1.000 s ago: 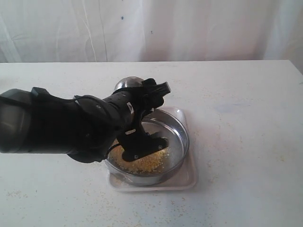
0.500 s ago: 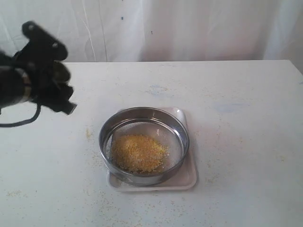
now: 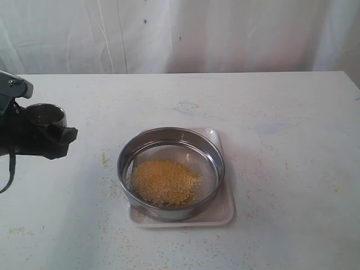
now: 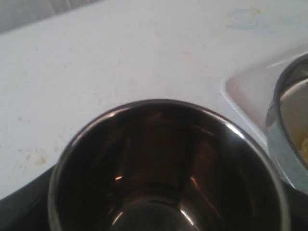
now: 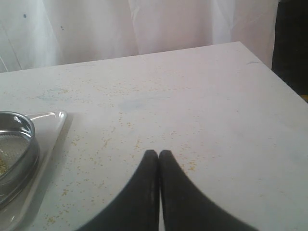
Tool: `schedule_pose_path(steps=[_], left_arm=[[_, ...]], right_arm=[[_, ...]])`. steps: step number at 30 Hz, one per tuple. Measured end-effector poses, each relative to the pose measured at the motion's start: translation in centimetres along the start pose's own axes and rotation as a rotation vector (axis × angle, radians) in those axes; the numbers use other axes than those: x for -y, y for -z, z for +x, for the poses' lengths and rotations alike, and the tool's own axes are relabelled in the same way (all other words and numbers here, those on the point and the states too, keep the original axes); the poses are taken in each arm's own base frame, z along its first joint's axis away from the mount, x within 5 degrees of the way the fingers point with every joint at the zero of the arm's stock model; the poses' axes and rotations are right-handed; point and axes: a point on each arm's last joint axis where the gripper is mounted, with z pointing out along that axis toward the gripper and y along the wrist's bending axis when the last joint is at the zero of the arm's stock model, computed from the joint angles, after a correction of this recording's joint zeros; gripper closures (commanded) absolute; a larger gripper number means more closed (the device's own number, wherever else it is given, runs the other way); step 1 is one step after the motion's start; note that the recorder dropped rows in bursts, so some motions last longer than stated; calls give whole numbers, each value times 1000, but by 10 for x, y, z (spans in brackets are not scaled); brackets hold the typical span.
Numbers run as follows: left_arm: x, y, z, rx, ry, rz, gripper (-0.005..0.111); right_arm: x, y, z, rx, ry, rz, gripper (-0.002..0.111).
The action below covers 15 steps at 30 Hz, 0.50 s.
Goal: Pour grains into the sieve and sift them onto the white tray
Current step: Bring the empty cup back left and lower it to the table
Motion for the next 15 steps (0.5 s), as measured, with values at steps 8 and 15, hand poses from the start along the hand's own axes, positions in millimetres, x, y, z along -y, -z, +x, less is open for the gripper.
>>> schedule_pose_path(steps=[8, 15], left_arm=[[-7, -8, 28, 101, 45, -139, 107], [-16, -31, 48, 126, 136, -228, 107]], right_arm=[[0, 0, 0, 0, 0, 0, 108], [0, 0, 0, 0, 0, 0, 108]])
